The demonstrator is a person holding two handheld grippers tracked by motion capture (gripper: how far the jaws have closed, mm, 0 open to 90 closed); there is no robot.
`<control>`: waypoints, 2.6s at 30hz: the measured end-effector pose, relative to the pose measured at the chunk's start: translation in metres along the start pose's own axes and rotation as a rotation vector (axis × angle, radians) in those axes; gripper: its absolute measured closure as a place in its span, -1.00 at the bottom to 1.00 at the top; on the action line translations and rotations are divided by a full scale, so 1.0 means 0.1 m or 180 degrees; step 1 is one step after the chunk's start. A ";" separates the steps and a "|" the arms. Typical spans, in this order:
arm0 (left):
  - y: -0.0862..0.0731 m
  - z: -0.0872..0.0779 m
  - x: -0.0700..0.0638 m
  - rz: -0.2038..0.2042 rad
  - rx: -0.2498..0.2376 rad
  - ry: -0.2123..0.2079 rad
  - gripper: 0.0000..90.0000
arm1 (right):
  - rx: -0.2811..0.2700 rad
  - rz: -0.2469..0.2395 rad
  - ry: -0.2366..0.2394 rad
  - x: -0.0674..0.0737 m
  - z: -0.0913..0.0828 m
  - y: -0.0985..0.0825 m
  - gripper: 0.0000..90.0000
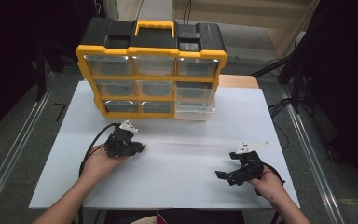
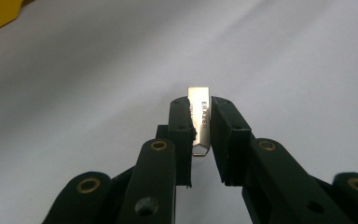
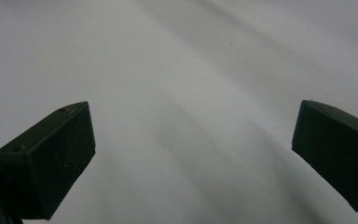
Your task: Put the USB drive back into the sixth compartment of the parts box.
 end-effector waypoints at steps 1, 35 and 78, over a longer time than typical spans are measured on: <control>0.00 0.00 -0.01 0.0015 -0.0001 -0.0005 0.76 | 0.0000 0.0000 0.0001 0.00 0.00 0.00 -1.00; 0.24 -0.12 -0.31 0.0203 -0.0136 -0.0333 0.76 | -0.0016 -0.0016 -0.0008 0.00 0.00 0.01 -1.00; 0.94 -0.42 -0.57 0.0635 -0.0242 -0.0939 0.76 | -0.0040 -0.0016 -0.0001 -0.02 -0.02 0.01 -1.00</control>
Point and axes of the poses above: each handheld gripper's, and its own axes: z roughly forward along the jaws, y roughly out of its top, x roughly to its left, the point moved 10 cm from there along z, roughly forward along the jaws, and after that the axes turned 8 degrees about z, right-handed, at the moved point
